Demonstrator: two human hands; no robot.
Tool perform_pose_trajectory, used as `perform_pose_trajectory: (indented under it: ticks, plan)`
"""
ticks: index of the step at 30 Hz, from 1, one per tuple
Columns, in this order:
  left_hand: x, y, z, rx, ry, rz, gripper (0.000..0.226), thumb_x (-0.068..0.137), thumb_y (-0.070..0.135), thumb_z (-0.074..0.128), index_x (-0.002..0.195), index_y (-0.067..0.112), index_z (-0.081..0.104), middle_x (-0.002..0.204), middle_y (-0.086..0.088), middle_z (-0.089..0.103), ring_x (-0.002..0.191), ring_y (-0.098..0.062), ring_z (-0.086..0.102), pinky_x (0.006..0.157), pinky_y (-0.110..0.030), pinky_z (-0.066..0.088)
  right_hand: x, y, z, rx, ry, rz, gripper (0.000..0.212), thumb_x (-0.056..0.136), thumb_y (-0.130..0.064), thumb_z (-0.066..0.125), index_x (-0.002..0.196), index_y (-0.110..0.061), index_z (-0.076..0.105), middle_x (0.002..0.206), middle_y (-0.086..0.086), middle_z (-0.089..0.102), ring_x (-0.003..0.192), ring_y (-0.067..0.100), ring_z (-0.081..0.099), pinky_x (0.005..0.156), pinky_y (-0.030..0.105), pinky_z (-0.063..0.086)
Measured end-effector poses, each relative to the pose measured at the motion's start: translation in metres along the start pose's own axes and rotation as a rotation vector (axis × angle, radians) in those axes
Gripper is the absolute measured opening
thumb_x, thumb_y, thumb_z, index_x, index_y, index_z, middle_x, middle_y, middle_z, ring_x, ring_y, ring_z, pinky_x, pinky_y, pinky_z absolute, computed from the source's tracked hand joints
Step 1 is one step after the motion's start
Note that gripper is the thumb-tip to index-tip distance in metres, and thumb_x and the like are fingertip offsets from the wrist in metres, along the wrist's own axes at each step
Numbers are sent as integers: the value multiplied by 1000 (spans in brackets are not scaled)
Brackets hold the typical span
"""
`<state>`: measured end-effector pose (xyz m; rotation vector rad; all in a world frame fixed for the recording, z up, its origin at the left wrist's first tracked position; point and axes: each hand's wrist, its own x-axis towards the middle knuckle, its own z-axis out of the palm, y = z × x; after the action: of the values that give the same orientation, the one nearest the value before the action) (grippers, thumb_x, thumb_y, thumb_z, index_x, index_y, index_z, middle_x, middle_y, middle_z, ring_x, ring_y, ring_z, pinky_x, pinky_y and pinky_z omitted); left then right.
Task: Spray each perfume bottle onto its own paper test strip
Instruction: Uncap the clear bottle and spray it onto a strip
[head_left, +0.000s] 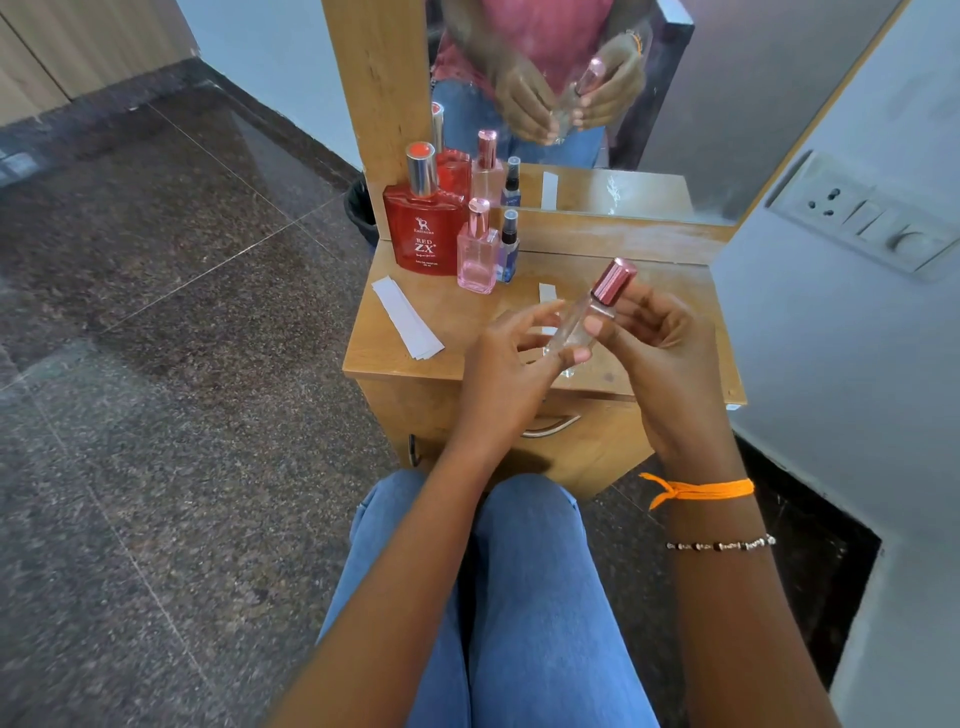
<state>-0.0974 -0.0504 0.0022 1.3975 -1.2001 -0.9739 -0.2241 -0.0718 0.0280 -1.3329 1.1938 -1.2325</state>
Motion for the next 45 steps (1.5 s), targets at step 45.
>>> perform_pose_trajectory:
  ticks: [45]
  plan:
    - [-5,-35,-27,579,181,200,19,86,11,54,95,20,69,106,5,66,118,-22,46,111,-49,24,29,36,34,-303,245,-298,7,86,-15,64,93,-17,63,80,-12,62,73,-2,57,68,13,46]
